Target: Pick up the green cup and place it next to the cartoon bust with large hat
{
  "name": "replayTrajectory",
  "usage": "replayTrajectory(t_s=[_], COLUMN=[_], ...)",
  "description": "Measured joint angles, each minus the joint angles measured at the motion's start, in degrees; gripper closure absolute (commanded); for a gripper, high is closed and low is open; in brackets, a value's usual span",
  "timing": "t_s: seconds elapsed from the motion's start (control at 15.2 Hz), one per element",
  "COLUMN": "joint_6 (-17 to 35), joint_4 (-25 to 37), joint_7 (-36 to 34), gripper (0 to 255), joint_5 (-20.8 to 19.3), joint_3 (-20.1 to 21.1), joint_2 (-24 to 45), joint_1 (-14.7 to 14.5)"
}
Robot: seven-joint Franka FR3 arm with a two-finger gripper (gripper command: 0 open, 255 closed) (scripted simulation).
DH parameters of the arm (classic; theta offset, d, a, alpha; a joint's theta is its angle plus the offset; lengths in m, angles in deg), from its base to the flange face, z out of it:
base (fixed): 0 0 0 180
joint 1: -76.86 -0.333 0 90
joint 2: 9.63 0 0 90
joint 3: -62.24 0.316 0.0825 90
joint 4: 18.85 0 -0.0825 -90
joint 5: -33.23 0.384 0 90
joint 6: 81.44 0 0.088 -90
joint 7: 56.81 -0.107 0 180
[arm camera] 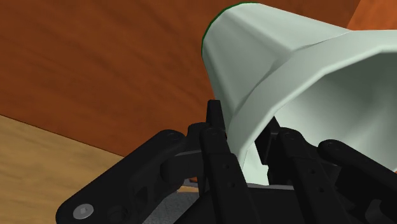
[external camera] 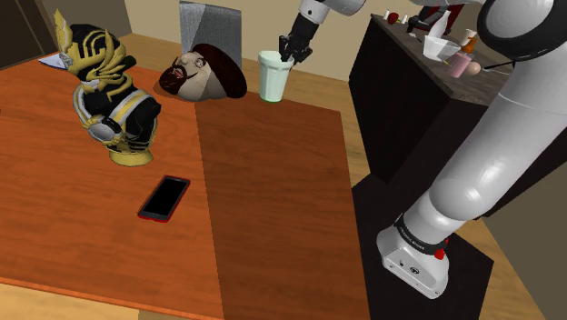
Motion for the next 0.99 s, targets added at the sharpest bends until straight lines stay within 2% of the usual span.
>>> replayTrajectory(t_s=[0.99], joint_6=[10.6], joint_4=[-8.2], joint_7=[2.9], gripper=[255], joint_5=[1.6], joint_3=[0.3], joint_2=[2.7], joint_1=[-0.2])
